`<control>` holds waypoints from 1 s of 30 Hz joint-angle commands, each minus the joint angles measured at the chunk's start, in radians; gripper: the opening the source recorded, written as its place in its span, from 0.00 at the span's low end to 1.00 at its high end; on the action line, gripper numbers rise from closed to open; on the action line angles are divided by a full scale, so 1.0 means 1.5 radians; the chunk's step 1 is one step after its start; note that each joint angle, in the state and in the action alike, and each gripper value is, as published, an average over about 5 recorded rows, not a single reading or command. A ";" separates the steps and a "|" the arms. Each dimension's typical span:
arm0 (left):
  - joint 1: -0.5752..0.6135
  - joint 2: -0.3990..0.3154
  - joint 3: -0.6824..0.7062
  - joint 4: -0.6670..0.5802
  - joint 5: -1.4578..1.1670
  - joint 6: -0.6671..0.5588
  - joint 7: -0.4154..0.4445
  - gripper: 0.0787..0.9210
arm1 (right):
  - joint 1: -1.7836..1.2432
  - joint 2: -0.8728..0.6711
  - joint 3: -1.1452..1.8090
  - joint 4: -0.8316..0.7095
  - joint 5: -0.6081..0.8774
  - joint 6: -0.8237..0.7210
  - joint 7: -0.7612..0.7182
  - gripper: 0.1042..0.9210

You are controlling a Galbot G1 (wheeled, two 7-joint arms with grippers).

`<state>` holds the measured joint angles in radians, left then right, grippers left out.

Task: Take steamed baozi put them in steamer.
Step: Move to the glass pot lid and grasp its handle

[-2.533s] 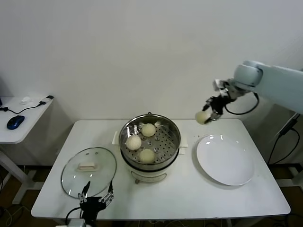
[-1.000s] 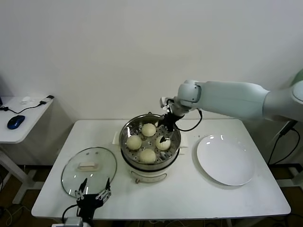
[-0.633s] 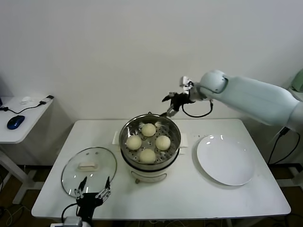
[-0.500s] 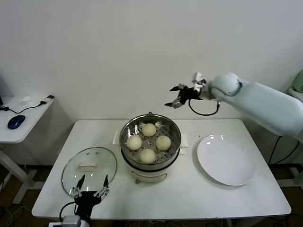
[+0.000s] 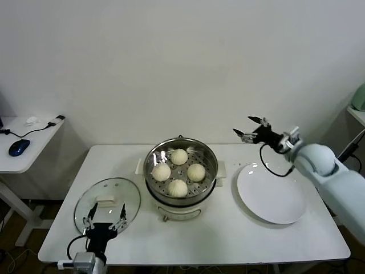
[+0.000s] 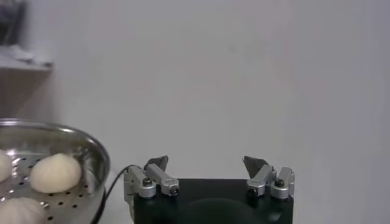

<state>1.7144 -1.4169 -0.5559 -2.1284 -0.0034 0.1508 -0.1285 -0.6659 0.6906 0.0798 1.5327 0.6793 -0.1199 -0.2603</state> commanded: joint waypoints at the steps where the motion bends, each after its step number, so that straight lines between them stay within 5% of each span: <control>1: -0.015 0.021 -0.003 0.029 0.037 -0.013 -0.030 0.88 | -0.515 0.148 0.468 0.032 -0.066 0.170 0.045 0.88; 11: -0.018 0.052 -0.017 0.066 0.315 -0.053 -0.128 0.88 | -0.519 0.260 0.410 0.000 -0.107 0.224 0.044 0.88; 19: -0.043 0.103 -0.013 0.216 0.675 -0.097 -0.205 0.88 | -0.509 0.304 0.375 0.007 -0.165 0.197 0.062 0.88; 30: -0.098 0.105 0.005 0.367 0.827 -0.087 -0.219 0.88 | -0.504 0.310 0.362 0.034 -0.169 0.174 0.067 0.88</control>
<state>1.6147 -1.2811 -0.5590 -1.7551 0.9504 0.0301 -0.4091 -1.3803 1.1068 0.6051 1.5652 0.4603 0.1407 -0.1722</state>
